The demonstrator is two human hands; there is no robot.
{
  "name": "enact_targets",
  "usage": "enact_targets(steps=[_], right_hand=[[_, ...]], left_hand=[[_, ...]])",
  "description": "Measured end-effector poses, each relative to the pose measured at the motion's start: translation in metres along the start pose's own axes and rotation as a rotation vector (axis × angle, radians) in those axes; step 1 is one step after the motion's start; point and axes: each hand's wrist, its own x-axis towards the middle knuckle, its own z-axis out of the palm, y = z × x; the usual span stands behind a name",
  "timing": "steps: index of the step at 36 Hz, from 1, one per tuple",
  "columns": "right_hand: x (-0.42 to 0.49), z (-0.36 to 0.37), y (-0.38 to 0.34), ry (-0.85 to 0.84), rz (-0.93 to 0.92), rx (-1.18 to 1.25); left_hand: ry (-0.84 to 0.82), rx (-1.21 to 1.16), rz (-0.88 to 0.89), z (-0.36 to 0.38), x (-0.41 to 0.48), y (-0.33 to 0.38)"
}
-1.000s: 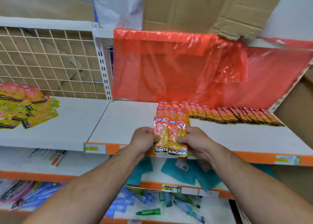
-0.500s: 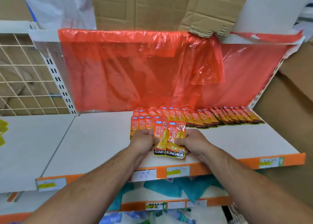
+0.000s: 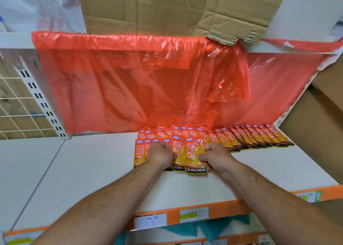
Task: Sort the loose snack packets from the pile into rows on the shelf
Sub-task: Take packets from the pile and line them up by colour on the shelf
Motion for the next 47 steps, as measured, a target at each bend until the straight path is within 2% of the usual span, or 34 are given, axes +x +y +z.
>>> enact_targets(steps=[9,17,36,47], right_hand=[[0.029,-0.016,0.006,-0.089,-0.012,-0.04],[0.043,-0.024,0.012,-0.153,-0.054,-0.07],[0.046,-0.035,0.02,-0.189,-0.041,-0.114],[0.053,-0.017,0.009,-0.198,-0.048,-0.192]], left_hand=[[0.163,0.358,0.086,0.018,-0.001,0.009],[0.239,0.534,0.144,0.029,-0.004,0.011],[0.231,0.69,0.203,0.036,-0.009,0.012],[0.393,0.802,0.383,0.028,-0.014,0.008]])
